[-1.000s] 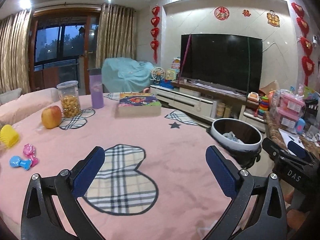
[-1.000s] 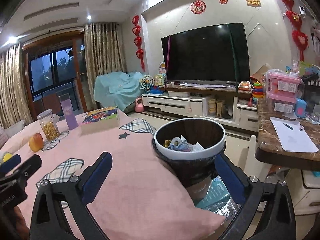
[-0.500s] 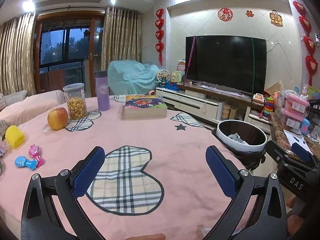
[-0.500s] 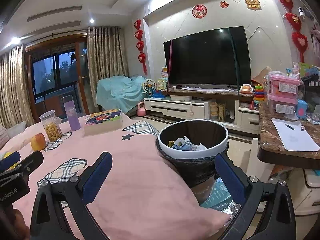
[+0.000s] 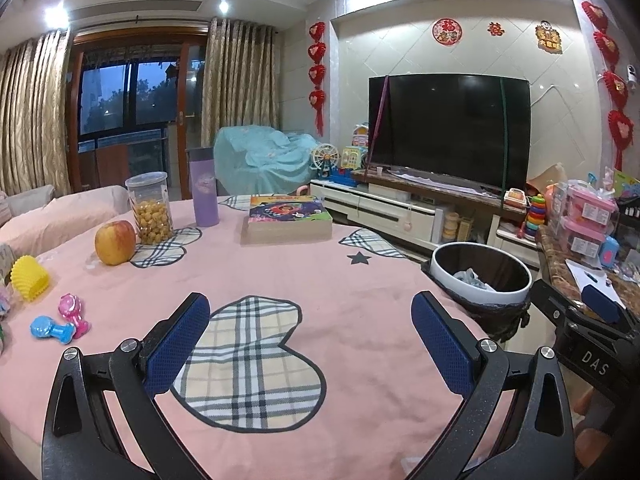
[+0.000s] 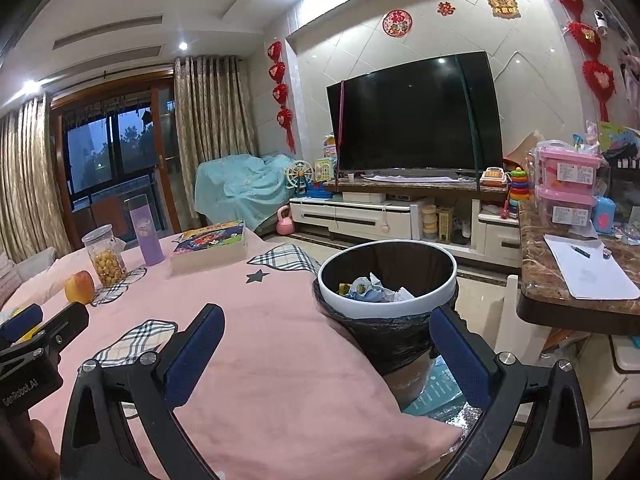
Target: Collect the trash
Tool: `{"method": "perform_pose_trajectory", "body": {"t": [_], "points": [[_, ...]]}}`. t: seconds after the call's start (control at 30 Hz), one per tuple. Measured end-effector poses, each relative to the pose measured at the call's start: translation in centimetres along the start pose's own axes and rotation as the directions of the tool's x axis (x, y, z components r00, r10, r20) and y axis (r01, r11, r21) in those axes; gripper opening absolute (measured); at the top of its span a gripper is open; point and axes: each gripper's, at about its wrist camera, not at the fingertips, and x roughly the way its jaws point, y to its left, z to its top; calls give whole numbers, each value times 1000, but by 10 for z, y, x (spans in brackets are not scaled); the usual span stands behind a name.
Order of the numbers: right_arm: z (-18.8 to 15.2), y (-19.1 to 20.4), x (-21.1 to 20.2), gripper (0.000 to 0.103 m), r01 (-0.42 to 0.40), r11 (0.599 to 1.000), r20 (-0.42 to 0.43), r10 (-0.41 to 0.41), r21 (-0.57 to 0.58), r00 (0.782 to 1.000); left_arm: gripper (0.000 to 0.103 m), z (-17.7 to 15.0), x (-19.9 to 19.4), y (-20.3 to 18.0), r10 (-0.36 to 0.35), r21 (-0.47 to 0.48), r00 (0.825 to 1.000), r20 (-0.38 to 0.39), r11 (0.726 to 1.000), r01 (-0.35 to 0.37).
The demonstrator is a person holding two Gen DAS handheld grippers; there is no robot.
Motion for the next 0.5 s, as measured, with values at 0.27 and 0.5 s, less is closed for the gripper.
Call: {"method": "perform_pose_trajectory", "body": {"t": [0.27,0.5], "points": [[0,0,0,103,-2,1000,-4,2,0,1000,103,0,2,0,-5,-2,1000,-11,1000,5],[-1,1,0,103,-7,1000,-2,7,0,1000,103,0,2,-1,-7,-3,1000,-15,1000,7]]}}
